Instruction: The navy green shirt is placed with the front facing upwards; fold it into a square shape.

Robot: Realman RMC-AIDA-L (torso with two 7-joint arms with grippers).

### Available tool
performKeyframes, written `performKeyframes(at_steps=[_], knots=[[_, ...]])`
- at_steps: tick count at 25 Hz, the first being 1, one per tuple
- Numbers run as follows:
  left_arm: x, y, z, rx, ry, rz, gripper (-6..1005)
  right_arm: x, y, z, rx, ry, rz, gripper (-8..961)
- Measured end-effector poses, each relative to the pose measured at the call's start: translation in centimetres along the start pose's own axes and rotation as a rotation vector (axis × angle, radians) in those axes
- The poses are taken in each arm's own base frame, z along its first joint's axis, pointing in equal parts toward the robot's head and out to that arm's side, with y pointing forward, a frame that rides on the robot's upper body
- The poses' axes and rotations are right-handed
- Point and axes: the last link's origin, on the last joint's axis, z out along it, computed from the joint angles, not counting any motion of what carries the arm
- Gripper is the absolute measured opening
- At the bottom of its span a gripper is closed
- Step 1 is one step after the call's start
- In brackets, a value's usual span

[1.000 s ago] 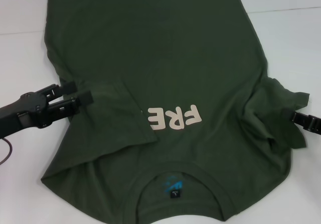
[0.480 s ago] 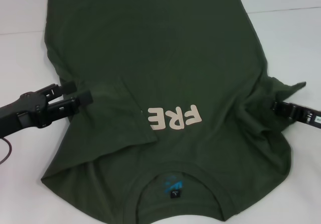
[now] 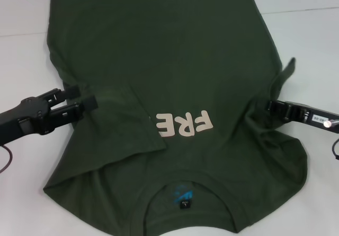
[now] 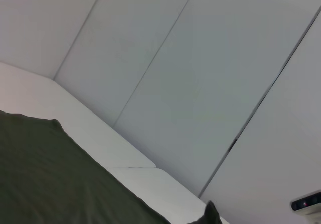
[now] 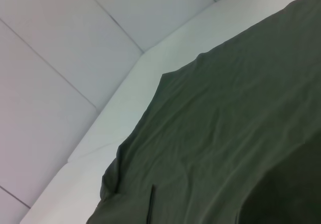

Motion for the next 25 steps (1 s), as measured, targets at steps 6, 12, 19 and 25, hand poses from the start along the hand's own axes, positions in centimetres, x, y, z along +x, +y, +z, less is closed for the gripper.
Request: performKeyframes(at_steps=[6, 12, 19, 25], knots=[[0.0, 0.0, 0.0, 0.001, 0.000, 0.000, 887, 0.0, 0.3, 1.3, 0.003, 0.019, -0.014, 20], [0.0, 0.0, 0.0, 0.003, 0.000, 0.001, 887, -0.4, 0.6, 2.8, 0.014, 0.041, -0.044, 19], [0.0, -0.2, 0.0, 0.015, 0.001, 0.001, 887, -1.4, 0.8, 4.2, 0.026, 0.031, -0.079, 117], [0.0, -0.2, 0.0, 0.016, 0.001, 0.002, 887, -2.7, 1.0, 4.7, 0.025, -0.029, -0.113, 269]])
